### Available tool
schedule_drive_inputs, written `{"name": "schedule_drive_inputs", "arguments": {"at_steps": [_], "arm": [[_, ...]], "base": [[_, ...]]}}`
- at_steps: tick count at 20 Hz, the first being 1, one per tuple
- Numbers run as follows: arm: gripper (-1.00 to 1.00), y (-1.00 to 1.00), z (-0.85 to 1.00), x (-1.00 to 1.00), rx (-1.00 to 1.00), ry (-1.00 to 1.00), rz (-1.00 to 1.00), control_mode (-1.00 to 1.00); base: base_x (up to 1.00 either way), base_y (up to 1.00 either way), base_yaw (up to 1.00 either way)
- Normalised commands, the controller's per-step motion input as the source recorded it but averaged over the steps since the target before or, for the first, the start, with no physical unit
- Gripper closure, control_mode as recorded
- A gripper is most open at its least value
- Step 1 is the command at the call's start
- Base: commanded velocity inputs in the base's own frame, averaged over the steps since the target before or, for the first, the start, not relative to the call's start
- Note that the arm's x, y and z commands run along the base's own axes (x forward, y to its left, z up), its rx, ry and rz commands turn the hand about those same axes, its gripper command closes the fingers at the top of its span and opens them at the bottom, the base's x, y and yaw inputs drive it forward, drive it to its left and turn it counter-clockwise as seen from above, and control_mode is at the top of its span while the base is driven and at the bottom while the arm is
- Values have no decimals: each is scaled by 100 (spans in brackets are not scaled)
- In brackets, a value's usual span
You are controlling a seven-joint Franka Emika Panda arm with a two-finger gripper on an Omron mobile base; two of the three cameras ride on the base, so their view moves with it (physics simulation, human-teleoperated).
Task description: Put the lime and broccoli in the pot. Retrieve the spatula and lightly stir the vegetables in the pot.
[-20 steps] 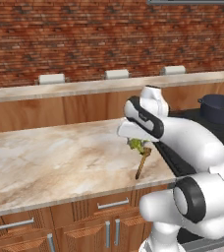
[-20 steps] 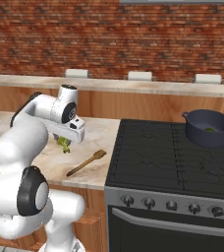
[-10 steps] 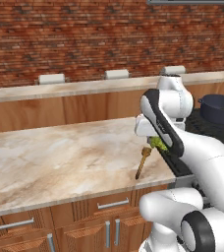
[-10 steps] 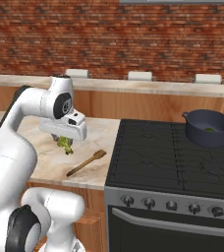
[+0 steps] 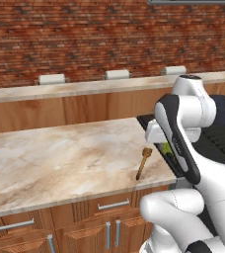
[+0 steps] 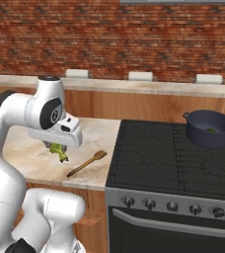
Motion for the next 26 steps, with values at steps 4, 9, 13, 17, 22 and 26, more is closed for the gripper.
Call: {"name": "schedule_drive_inputs", "arguments": {"at_steps": [4, 9, 13, 17, 22, 26], "arm": [[100, 0, 0, 0, 0, 0, 0, -100], [100, 1, 0, 0, 0, 0, 0, -100], [100, 3, 0, -10, 0, 0, 0, 100], [100, 0, 0, 0, 0, 0, 0, 100], [100, 0, 0, 0, 0, 0, 0, 100], [100, 0, 0, 0, 0, 0, 0, 100]], "base": [[0, 0, 0], [0, 0, 0], [-75, -38, -8], [-83, -67, -20], [-16, -85, -7], [2, -100, 14]]}}
